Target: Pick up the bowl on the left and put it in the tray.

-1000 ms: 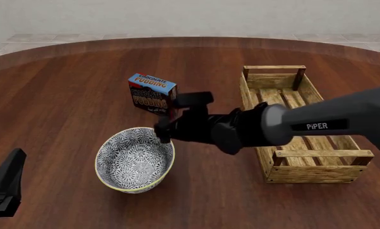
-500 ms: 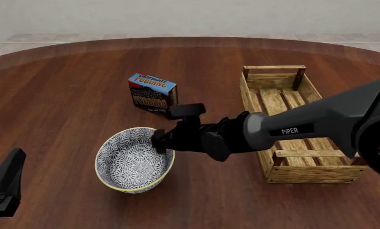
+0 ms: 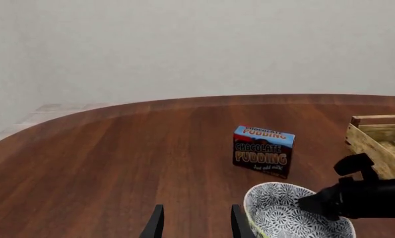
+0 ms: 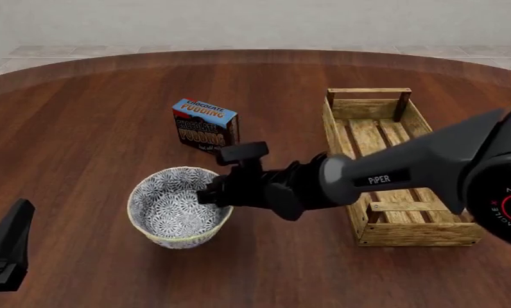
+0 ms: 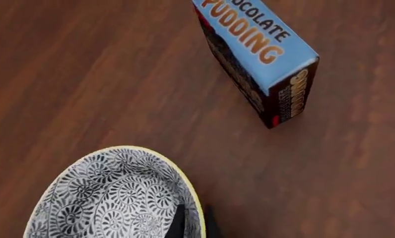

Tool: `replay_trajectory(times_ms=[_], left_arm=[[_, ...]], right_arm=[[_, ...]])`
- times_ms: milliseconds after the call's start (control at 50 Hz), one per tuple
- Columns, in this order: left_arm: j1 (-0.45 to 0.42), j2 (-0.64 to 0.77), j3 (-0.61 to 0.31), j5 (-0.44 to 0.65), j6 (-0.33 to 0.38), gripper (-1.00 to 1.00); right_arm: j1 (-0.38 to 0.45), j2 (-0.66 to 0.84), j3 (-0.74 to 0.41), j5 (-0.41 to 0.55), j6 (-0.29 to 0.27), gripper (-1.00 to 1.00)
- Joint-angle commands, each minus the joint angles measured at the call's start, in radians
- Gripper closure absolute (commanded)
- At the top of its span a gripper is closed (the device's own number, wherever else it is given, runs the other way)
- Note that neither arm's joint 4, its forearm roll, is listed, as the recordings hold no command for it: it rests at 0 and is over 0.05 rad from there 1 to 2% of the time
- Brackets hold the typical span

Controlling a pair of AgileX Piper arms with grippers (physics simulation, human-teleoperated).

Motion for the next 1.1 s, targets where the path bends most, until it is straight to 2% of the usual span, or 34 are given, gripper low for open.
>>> replay_trajectory(times_ms=[20,320,420,460,600,620,640,700,760,780,1100], left_arm=[[0.0,0.0,0.0,-0.001,0.0,-1.0],[-0.002,0.0,0.0,-0.008,-0.001,-1.0],[-0.002,0.0,0.0,-0.01,0.0,-1.0],[-0.002,0.0,0.0,-0.012,0.001,-1.0],[-0.004,0.0,0.0,-0.018,0.002,-1.0],[-0.004,0.0,0.0,-0.018,0.002,-1.0],[-0.005,0.0,0.0,-0.018,0.002,-1.0],[-0.007,0.0,0.0,-0.017,0.005,-1.0],[-0.008,0.0,0.0,-0.018,0.004,-1.0],[-0.008,0.0,0.0,-0.018,0.005,-1.0],[-0.01,0.0,0.0,-0.015,0.006,-1.0]], right_arm=[[0.083,0.029,0.046,-0.057,0.026,1.0],[0.097,-0.01,0.079,-0.066,0.033,1.0],[0.078,-0.065,0.104,-0.069,0.015,1.0],[0.055,-0.085,0.107,-0.061,-0.018,1.0],[0.028,-0.148,0.131,-0.057,-0.049,1.0],[0.003,-0.167,0.133,-0.053,-0.09,1.0],[0.016,-0.173,0.138,-0.051,-0.066,1.0],[0.009,-0.213,0.154,-0.048,-0.074,1.0],[-0.024,-0.241,0.158,-0.04,-0.128,1.0],[-0.018,-0.239,0.158,-0.041,-0.111,1.0],[-0.028,-0.295,0.188,-0.045,-0.108,1.0]])
